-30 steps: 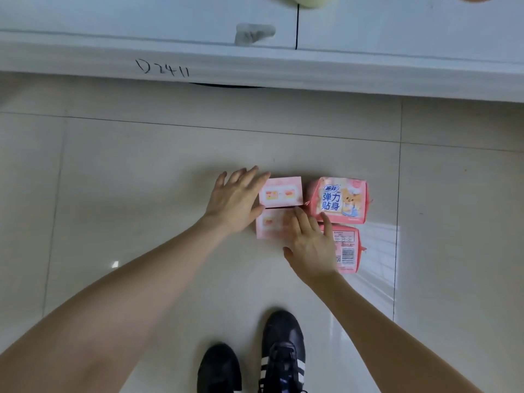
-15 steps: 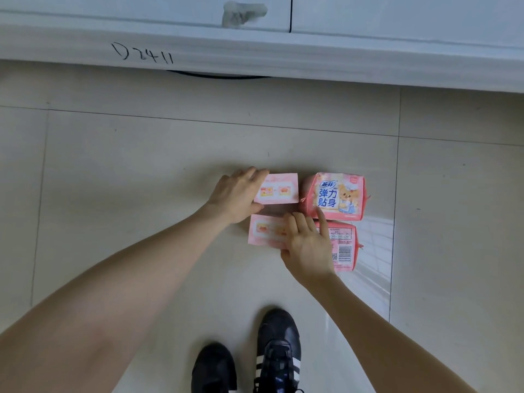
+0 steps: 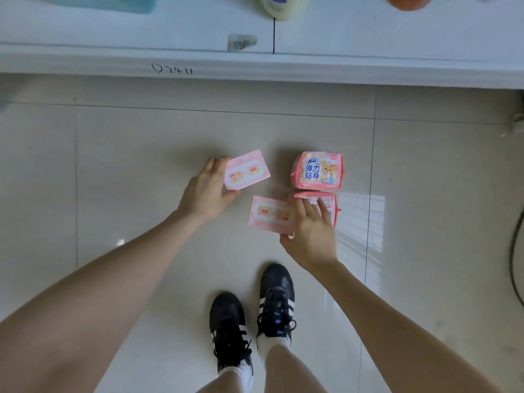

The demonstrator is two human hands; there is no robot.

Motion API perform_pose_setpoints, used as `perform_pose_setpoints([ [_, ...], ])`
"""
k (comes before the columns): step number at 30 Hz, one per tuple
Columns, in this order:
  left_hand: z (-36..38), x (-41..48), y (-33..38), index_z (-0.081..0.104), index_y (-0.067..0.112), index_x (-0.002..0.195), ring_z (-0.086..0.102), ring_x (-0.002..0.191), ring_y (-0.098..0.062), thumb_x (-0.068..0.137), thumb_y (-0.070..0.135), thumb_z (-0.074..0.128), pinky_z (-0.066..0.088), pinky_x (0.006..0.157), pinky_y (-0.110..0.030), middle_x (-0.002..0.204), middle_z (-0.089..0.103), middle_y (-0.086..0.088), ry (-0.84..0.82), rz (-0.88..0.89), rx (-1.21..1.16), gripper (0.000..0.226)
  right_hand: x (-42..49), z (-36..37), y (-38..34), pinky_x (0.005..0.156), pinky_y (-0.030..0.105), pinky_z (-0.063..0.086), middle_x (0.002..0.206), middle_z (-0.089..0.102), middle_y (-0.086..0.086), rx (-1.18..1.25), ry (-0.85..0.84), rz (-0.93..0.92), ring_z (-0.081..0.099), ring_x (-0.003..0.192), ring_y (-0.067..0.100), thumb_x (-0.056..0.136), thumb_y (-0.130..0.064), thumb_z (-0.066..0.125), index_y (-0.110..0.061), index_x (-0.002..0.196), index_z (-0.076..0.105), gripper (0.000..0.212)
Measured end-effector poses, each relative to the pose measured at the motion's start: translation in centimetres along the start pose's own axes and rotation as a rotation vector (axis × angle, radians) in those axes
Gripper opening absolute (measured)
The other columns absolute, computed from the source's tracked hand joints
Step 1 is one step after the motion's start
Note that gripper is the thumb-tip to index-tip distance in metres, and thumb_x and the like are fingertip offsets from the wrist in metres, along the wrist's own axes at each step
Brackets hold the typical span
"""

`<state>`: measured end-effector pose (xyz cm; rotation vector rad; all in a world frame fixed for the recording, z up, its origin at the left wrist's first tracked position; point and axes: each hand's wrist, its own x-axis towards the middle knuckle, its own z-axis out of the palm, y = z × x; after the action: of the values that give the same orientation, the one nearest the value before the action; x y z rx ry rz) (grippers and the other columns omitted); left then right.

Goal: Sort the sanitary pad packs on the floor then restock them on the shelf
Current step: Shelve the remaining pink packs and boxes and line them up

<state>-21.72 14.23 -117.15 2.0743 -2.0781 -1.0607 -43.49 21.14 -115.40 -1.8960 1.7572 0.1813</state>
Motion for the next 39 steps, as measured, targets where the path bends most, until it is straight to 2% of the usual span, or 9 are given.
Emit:
perform_pose_setpoints([
  [2,-1.7,-1.8,0.9,0.046,0.009,0.132,0.059,0.099,-0.037,0.083,0.024,0.071,0.049,0.078,-0.044,0.123,0.050,-0.011,0.015,-0.029,-0.022,0.058,-1.3,-1.9,-0.5,0.118,0.035,0.012,0.125,0.059,0.006,0.003,-0.012,0.003,0.052,0.120,0.026,0.073,-0.018,0.066,-0.008,0.129,0.050,0.060],
  [9,-8.2,-7.5,5.3,0.048,0.011,0.132,0.060,0.102,-0.033,0.081,0.023,0.073,0.049,0.082,-0.047,0.124,0.051,-0.010,0.070,-0.078,-0.086,0.057,-5.6,-9.2,-2.2,0.117,0.036,0.021,0.124,0.060,0.005,0.043,-0.017,0.021,0.053,0.119,0.025,0.072,-0.019,0.067,-0.010,0.132,0.047,0.064],
  [17,-17.5,-13.2,10.6,0.055,0.017,0.126,0.062,0.097,-0.024,0.073,0.022,0.078,0.051,0.084,-0.041,0.116,0.058,-0.003,0.180,-0.098,-0.194,0.058,-10.9,-19.1,-5.1,0.101,0.034,0.038,0.122,0.058,0.003,0.194,-0.165,0.039,0.055,0.108,0.028,0.071,-0.020,0.069,-0.015,0.127,0.044,0.062],
  [23,-25.4,-18.3,14.1,0.061,0.023,0.114,0.066,0.086,-0.016,0.066,0.024,0.084,0.054,0.082,-0.036,0.107,0.058,0.008,0.263,-0.087,-0.311,0.053,-15.8,-26.5,-8.4,0.083,0.041,0.050,0.120,0.057,0.004,0.368,-0.114,0.049,0.057,0.104,0.030,0.069,-0.018,0.074,-0.013,0.124,0.047,0.062],
  [29,-33.9,-24.9,17.7,0.065,0.025,0.111,0.067,0.085,-0.015,0.058,0.035,0.089,0.055,0.081,-0.035,0.105,0.062,0.002,0.275,0.016,-0.314,0.059,-21.9,-34.4,-12.3,0.078,0.043,0.053,0.106,0.063,0.001,0.437,-0.030,-0.013,0.060,0.097,0.026,0.064,-0.016,0.078,-0.017,0.113,0.052,0.056],
  [32,-38.3,-28.6,19.2,0.066,0.023,0.114,0.067,0.085,-0.012,0.057,0.033,0.089,0.054,0.080,-0.031,0.107,0.063,0.003,0.290,0.077,-0.298,0.062,-25.0,-38.9,-14.4,0.080,0.041,0.053,0.104,0.063,-0.002,0.412,0.001,-0.047,0.060,0.096,0.022,0.063,-0.018,0.077,-0.022,0.113,0.053,0.056],
  [36,-43.6,-33.0,21.2,0.067,0.024,0.108,0.064,0.089,-0.009,0.055,0.033,0.089,0.055,0.078,-0.031,0.104,0.066,0.008,0.316,0.108,-0.282,0.058,-28.6,-44.9,-16.9,0.085,0.037,0.053,0.109,0.061,-0.003,0.379,0.019,-0.119,0.059,0.099,0.019,0.063,-0.020,0.079,-0.021,0.117,0.052,0.061],
  [39,-47.5,-35.9,22.7,0.064,0.029,0.101,0.065,0.083,-0.006,0.053,0.034,0.088,0.049,0.067,-0.023,0.099,0.068,0.013,0.329,0.108,-0.279,0.054,-31.0,-49.4,-18.4,0.084,0.032,0.053,0.109,0.060,-0.005,0.351,0.026,-0.167,0.058,0.098,0.017,0.067,-0.019,0.078,-0.021,0.119,0.053,0.058],
])
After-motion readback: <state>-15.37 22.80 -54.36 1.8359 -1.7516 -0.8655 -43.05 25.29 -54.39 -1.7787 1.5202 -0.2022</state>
